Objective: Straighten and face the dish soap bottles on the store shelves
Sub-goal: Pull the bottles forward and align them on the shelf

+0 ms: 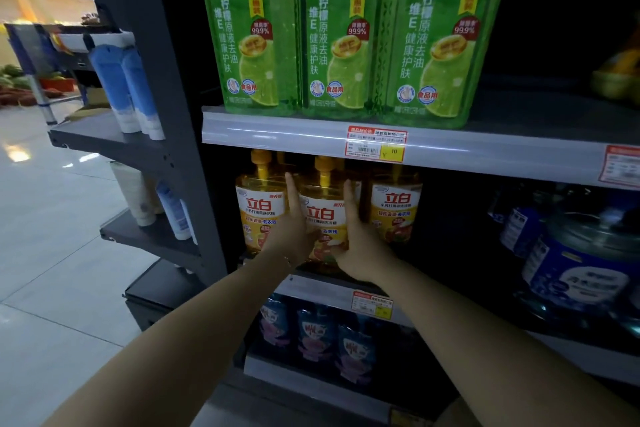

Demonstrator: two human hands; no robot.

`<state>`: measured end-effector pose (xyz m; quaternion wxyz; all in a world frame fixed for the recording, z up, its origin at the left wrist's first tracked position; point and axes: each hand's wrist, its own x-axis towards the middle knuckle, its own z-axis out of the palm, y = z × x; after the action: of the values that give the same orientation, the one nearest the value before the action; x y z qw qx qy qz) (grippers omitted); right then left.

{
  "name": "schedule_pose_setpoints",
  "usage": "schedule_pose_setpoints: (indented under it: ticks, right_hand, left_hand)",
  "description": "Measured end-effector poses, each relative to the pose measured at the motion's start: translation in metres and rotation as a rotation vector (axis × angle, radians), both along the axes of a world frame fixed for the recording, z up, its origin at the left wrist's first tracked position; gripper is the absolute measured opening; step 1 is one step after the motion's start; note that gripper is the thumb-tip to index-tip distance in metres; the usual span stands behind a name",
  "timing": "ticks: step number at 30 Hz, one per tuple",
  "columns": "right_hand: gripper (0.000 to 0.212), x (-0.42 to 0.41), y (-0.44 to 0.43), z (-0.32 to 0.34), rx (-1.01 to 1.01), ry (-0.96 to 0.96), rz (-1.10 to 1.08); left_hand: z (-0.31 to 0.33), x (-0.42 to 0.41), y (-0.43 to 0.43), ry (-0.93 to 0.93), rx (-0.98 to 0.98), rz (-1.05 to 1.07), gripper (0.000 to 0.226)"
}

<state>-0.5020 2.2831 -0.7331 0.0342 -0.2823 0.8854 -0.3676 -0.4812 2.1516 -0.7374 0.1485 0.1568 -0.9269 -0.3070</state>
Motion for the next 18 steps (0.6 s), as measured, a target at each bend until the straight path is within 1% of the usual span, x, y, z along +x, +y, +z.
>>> schedule_pose_setpoints:
  ticks: [2,4,6,8,9,12,14,18]
  right_hand:
    - [0.113,-0.002,0.004,0.002,0.004,-0.014,0.015]
    - [0.113,-0.004,0.002,0.001,0.029,-0.012,0.014]
    - [0.114,-0.005,-0.006,0.000,0.040,-0.007,0.013]
    - [0.115,-0.007,-0.011,-0.001,0.048,-0.009,0.012]
    - [0.115,-0.007,-0.013,-0.002,0.049,-0.010,0.013]
    - [0.118,-0.009,-0.014,-0.006,0.037,-0.015,0.029]
    - [0.117,-0.011,-0.011,-0.007,0.023,-0.039,0.047]
    - [0.112,-0.016,-0.006,-0.004,0.000,-0.101,0.076]
  left_hand:
    - [-0.004,-0.001,0.000,0.048,0.014,0.030,0.111]
    - [-0.007,-0.002,0.001,0.104,0.063,0.049,0.107]
    - [-0.008,-0.003,0.001,0.158,0.095,0.053,0.093]
    - [-0.008,-0.003,0.001,0.187,0.055,0.059,0.079]
    - [-0.009,-0.004,0.001,0.182,0.012,0.064,0.077]
    - [-0.012,-0.011,-0.002,0.103,-0.087,0.052,0.088]
    - [-0.015,-0.016,-0.004,0.032,-0.122,0.028,0.097]
    - [-0.013,-0.018,-0.007,-0.010,-0.127,-0.020,0.108]
